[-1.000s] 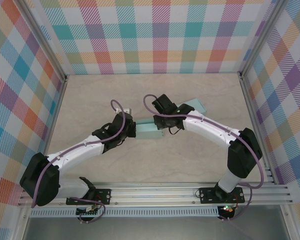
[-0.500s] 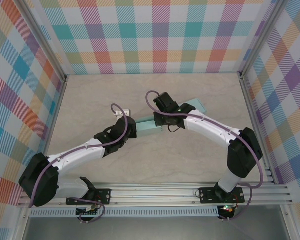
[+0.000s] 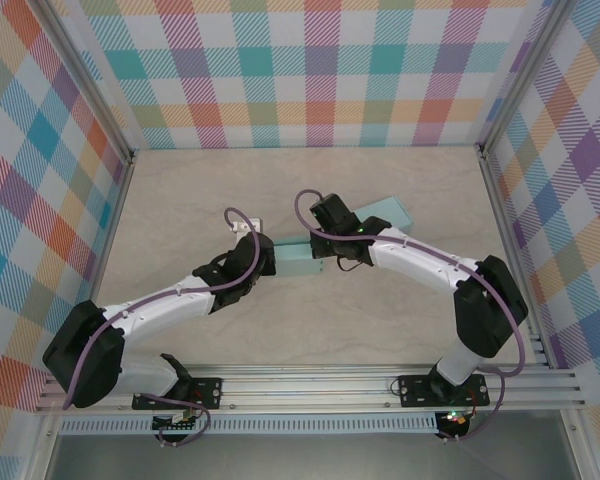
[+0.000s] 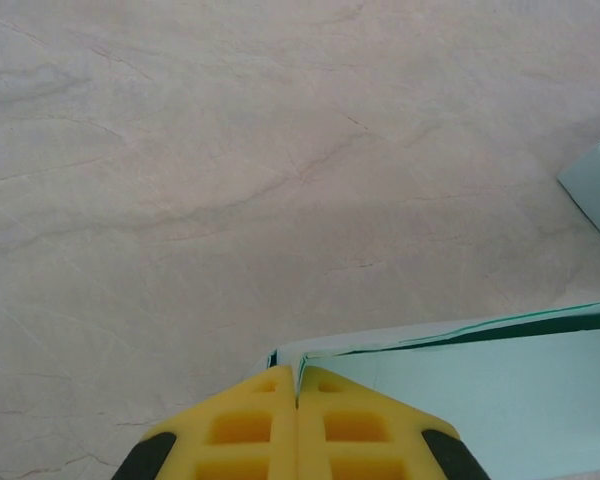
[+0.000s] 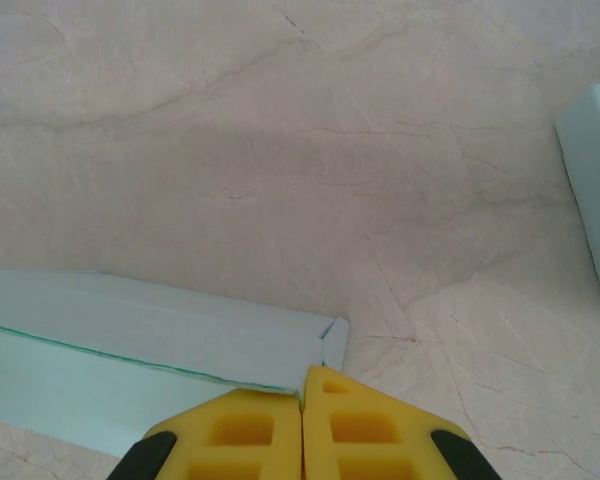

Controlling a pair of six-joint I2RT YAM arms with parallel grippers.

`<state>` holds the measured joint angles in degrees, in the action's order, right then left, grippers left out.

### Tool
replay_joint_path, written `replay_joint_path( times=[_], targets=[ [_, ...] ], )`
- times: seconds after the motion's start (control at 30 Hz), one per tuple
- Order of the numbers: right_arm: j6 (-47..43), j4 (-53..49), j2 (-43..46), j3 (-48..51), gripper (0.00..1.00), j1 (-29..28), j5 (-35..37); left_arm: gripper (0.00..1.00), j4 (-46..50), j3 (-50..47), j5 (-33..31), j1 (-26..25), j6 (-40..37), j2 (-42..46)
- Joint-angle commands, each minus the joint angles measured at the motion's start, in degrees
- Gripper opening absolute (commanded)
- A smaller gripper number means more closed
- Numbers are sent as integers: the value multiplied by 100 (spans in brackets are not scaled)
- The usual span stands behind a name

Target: Fold the paper box

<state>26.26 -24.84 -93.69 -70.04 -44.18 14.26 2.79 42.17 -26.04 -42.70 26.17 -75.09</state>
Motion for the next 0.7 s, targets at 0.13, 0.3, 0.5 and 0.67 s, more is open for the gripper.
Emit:
replay_joint_path(
  times=[0.13,0.3,0.5,0.67],
  targets=[
    [193,329,63,-200,9,-42,-660,0,-693,-274,92,-220,186,-108],
    [301,341,45,-325,9,-16,-814,0,-731,-305,-96,-312,170,-300],
    [410,380,54,-388,9,39,-990,0,-764,-317,-319,-427,160,-477],
    [418,454,31,-344,9,50,-1027,0,-746,-333,-476,-493,190,-544]
  ],
)
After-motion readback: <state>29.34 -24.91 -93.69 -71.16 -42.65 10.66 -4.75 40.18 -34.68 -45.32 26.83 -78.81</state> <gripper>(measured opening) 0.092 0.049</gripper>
